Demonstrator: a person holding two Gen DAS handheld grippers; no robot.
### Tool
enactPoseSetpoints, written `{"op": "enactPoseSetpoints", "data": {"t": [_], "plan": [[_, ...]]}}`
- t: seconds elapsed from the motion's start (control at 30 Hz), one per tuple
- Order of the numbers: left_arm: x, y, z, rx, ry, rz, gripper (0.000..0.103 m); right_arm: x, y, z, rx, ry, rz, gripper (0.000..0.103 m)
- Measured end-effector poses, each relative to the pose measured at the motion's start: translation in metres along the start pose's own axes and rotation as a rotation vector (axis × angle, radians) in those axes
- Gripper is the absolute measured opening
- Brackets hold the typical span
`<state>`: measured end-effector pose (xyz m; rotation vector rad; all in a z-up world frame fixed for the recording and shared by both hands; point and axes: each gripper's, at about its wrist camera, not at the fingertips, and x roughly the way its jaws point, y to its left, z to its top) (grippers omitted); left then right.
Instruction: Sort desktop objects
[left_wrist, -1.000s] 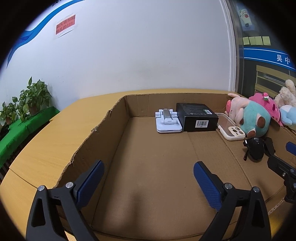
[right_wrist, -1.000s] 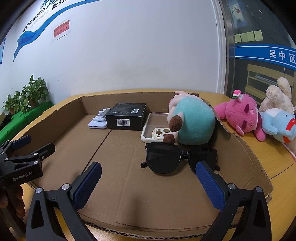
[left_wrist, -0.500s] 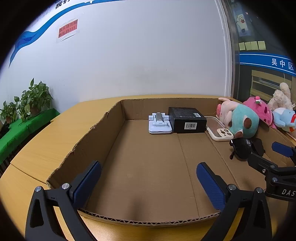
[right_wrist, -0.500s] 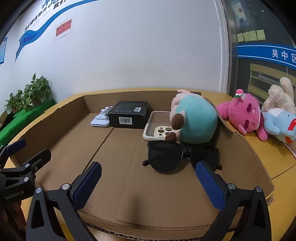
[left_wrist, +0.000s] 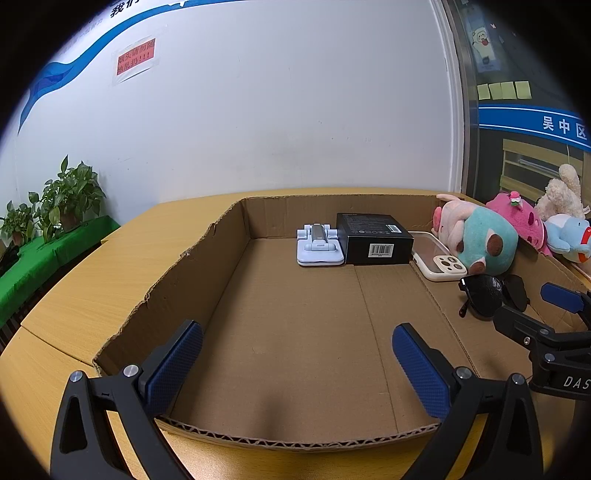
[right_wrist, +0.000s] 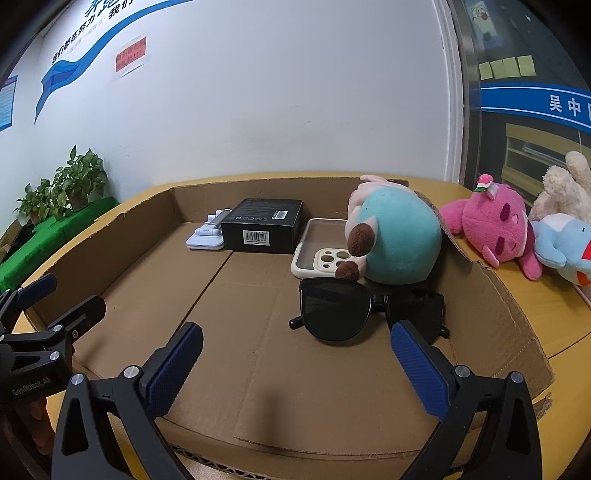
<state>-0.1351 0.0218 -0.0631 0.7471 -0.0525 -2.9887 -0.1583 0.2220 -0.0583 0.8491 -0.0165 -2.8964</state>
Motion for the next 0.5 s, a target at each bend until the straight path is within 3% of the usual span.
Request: {"op": "enactPoseSetpoints", "data": {"t": [0.5], "plan": [[0.0013,0.0004,0.0009,0.001,0.001,-0.001,0.102,-0.0013,0.0012,-0.0010,0.003,0.001,-0.005,0.103]]}}
